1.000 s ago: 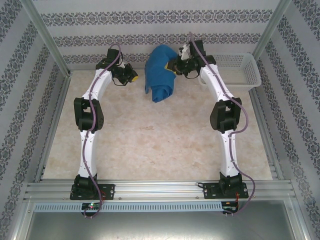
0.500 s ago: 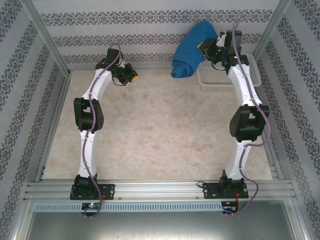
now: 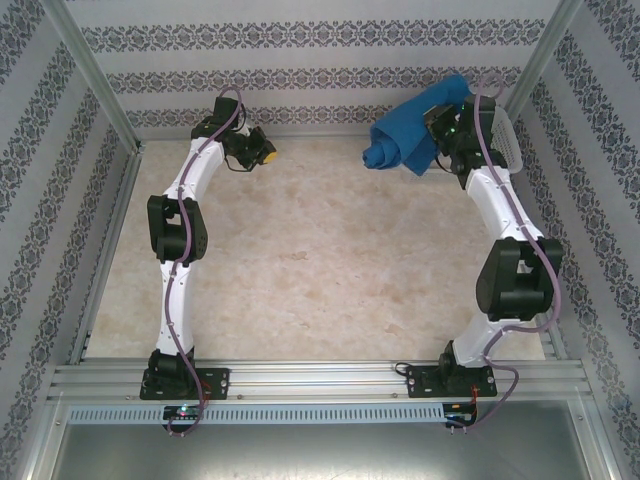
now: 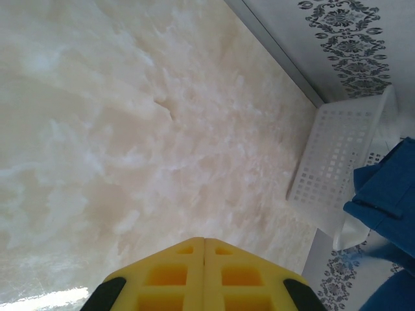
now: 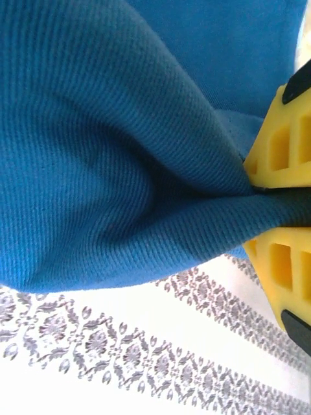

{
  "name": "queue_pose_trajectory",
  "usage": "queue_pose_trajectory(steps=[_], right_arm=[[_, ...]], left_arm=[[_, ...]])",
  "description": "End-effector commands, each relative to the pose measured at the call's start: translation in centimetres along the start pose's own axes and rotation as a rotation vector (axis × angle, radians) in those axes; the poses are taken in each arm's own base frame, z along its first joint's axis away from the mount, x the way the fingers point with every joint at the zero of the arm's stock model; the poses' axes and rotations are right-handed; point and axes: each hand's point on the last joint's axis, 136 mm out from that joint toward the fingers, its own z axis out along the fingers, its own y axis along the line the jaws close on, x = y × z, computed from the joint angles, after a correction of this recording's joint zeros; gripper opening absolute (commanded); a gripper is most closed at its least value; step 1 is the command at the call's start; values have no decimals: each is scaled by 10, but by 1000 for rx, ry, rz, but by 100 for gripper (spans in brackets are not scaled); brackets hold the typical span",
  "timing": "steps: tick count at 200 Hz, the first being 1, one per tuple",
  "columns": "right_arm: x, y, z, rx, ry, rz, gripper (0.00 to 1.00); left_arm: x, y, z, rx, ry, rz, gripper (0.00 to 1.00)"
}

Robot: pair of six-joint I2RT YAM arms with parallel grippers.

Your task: Roll up the long pants

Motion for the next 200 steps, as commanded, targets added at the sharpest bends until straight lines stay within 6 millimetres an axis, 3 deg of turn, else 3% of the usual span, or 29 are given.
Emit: queue_pose_trajectory(steps=[1,70,118,149,200], right_arm=[[-71,76,-54,-248,-294,-10,0],[-127,71,-85,-240,-442,-2,0],[-137,53,-99,-196,-482,-2,0],[-132,40,-89,-177,-459,15,0],[-124,14,-46,-154,-388,76,0]], left_arm=[[2,-19,-23,26,-10,46,0],[3,-20,-25,26,-9,51,0],[2,-20,-22,35,-2,37,0],[1,-21,-22,38,-5,36,0],[3,-18,-21,24,-2,39,0]])
